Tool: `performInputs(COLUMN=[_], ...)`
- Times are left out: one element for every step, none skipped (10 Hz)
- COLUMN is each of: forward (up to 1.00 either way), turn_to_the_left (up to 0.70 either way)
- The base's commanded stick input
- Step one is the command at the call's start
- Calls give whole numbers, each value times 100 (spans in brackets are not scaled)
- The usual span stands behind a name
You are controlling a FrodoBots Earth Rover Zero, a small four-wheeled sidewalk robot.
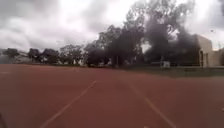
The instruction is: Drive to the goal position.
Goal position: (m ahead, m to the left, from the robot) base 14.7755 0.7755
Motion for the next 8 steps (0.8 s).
performInputs(forward=[70,70,70,70,70,70,70,70], turn_to_the_left=[0,0,0,0,0,0,0,0])
